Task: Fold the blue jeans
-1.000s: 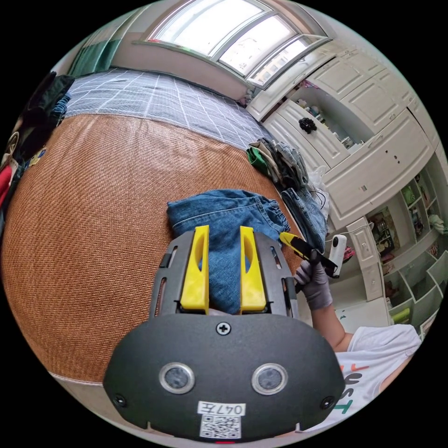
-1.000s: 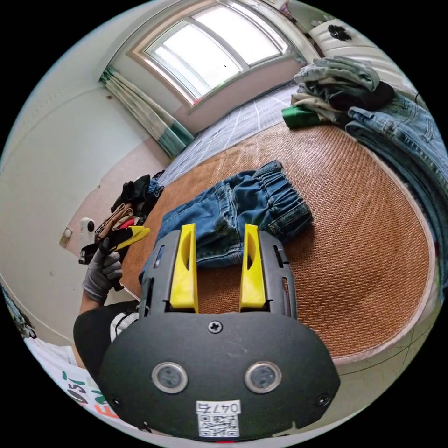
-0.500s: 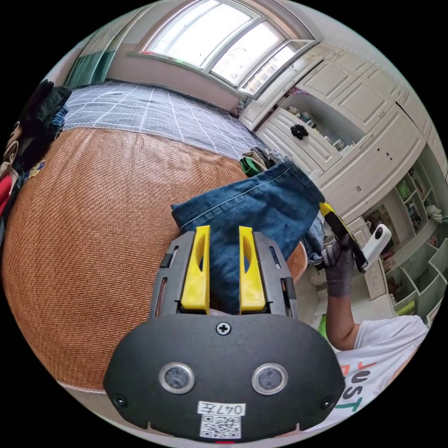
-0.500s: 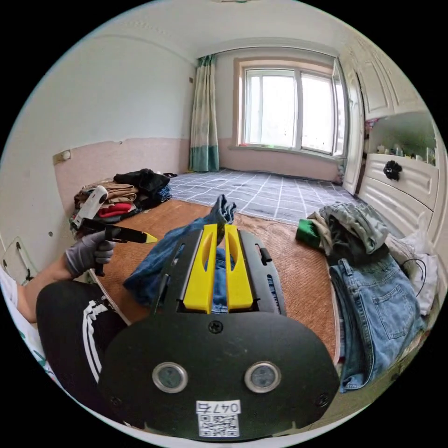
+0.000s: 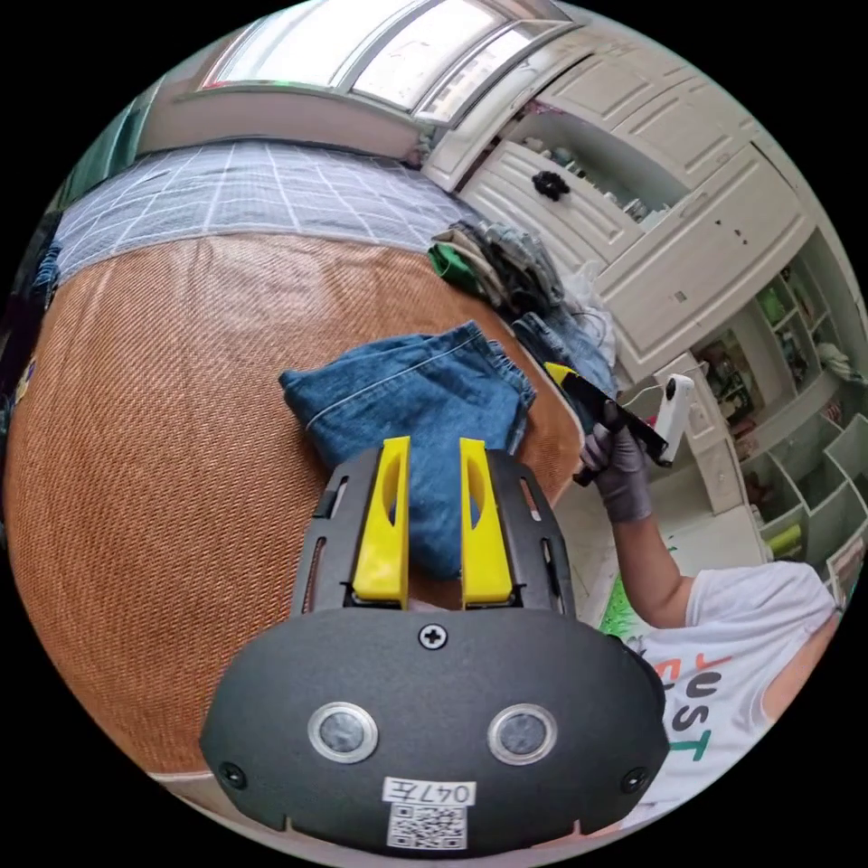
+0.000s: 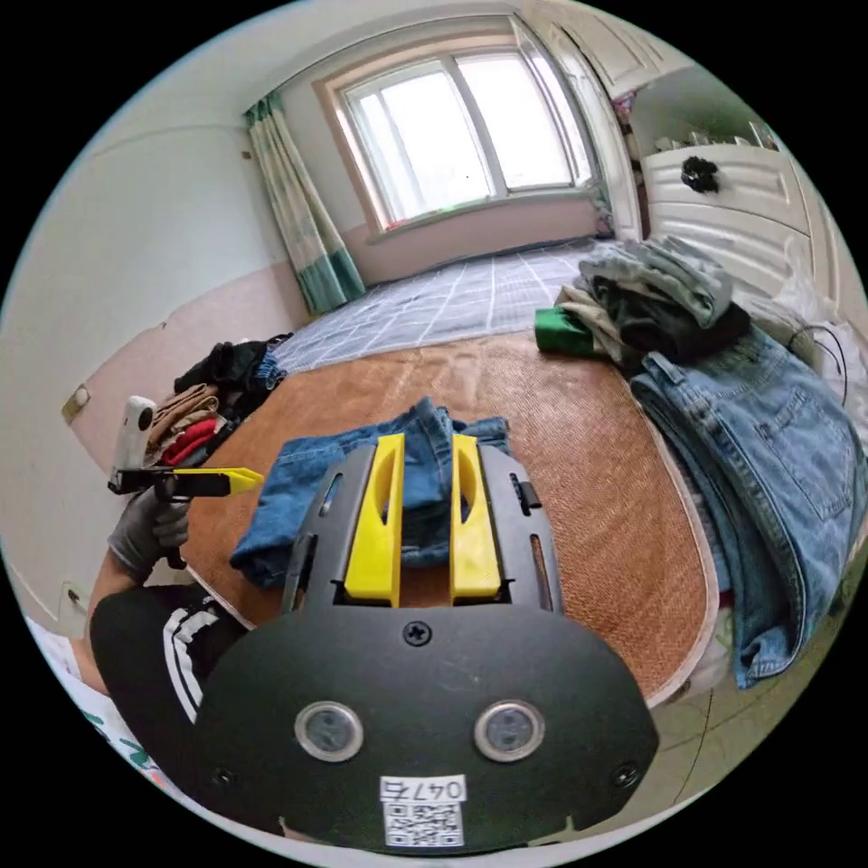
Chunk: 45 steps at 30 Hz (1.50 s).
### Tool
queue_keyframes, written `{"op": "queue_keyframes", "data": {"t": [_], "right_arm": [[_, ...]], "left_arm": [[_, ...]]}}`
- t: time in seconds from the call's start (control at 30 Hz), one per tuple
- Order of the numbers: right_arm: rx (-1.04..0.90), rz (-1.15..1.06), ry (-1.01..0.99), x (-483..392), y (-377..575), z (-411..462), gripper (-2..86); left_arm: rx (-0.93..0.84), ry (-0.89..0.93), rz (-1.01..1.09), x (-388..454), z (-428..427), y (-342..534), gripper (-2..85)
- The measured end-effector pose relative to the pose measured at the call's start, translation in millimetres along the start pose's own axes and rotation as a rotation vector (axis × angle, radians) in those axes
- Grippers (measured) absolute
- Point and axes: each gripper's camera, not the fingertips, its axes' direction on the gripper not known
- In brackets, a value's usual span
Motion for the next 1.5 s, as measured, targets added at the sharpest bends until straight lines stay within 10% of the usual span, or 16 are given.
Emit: {"op": "queue_keyframes", "data": {"t": [0.17,0.43,0.87,1.0,1.5], "right_arm": [[-0.249,-0.399,-0.373,-112,-64,85,-0.3],[-0.613,-0.614,-0.210,-180,-58,255,-0.6],[-0.128,-0.162,-0.128,-7,-31,89,-0.9],[-0.307,-0.051,-0.099,64,2,104,-0.6],[0.050,0.402,-0.067,160,96,1,11.6]], "left_arm": [[-0.251,-0.024,0.117,46,81,-6,6.8],[-0.313,0.006,0.055,37,131,1,6.6],[-0.334,-0.016,0.119,80,173,-12,5.9],[-0.360,-0.042,0.142,93,189,-16,5.9],[-0.247,-0.059,0.087,103,192,-40,5.2]]}}
